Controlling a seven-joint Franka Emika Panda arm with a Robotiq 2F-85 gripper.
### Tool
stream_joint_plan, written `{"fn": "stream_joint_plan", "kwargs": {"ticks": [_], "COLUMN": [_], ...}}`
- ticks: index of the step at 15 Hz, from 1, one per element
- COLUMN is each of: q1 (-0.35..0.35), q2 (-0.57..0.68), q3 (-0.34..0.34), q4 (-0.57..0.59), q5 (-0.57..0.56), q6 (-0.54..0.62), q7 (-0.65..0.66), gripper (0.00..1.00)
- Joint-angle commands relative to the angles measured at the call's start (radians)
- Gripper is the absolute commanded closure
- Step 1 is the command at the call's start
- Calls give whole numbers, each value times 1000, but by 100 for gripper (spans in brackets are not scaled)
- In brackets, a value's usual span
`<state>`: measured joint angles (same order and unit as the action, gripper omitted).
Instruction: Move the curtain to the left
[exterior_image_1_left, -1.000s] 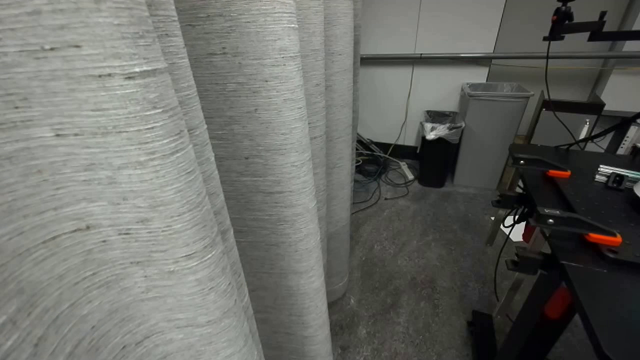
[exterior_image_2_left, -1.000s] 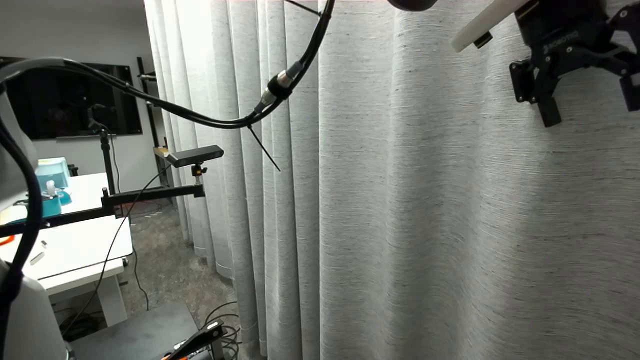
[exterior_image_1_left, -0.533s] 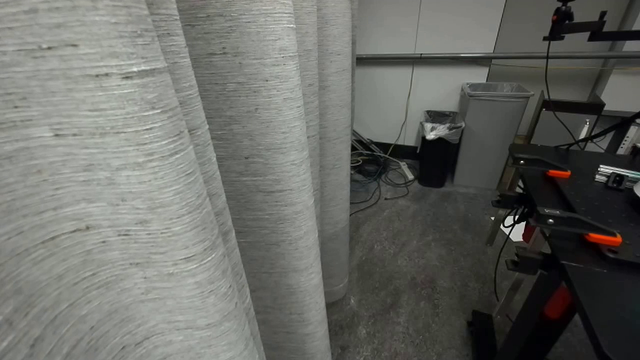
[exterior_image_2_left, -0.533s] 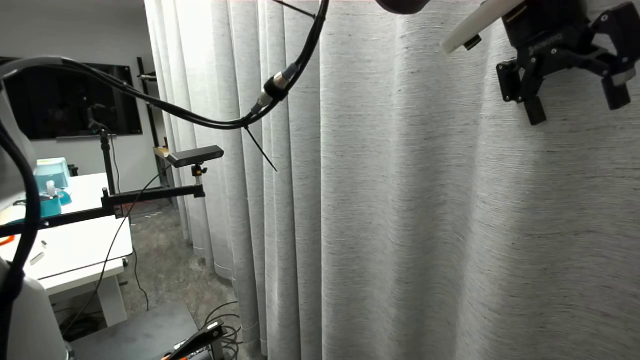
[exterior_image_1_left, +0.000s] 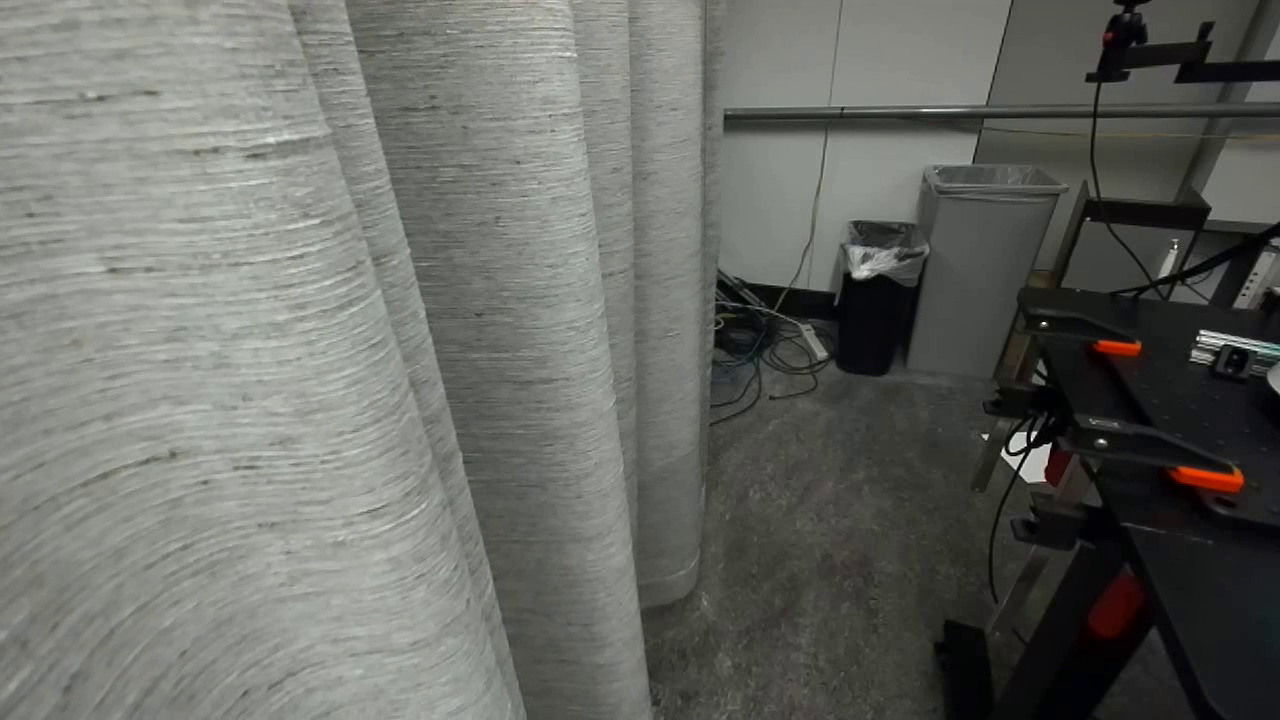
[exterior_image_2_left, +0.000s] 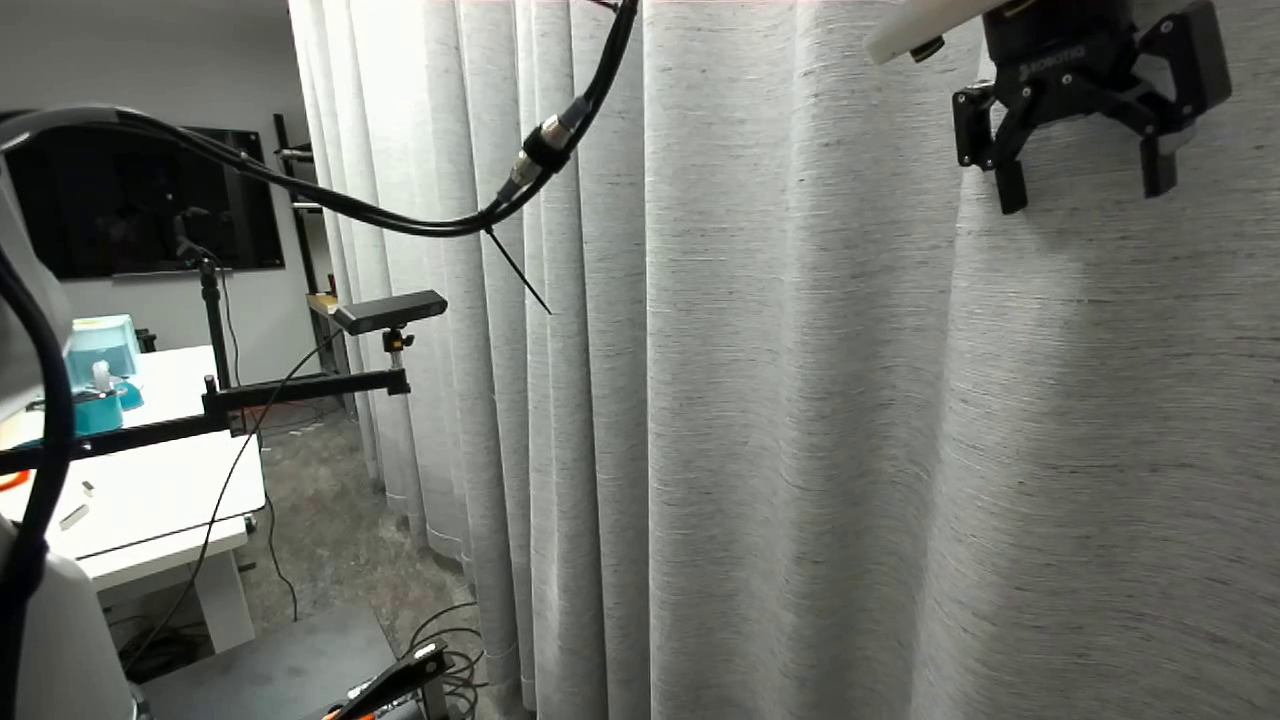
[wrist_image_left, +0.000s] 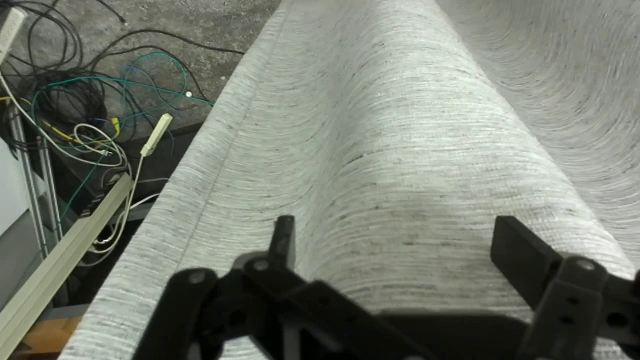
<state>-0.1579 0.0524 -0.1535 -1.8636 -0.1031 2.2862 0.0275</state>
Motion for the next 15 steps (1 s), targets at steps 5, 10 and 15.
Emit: {"fn": "stream_joint_plan", "kwargs": {"ticks": [5,10,15], "q1": [-2,-6,3], "q2": [47,112,173], "q3": [-14,-56,-89], "q4": [93,174,231], "q5": [-83,-237,-313], "q6": [103,222,231], "q7": [43,186,286], "gripper": [0,17,55]}}
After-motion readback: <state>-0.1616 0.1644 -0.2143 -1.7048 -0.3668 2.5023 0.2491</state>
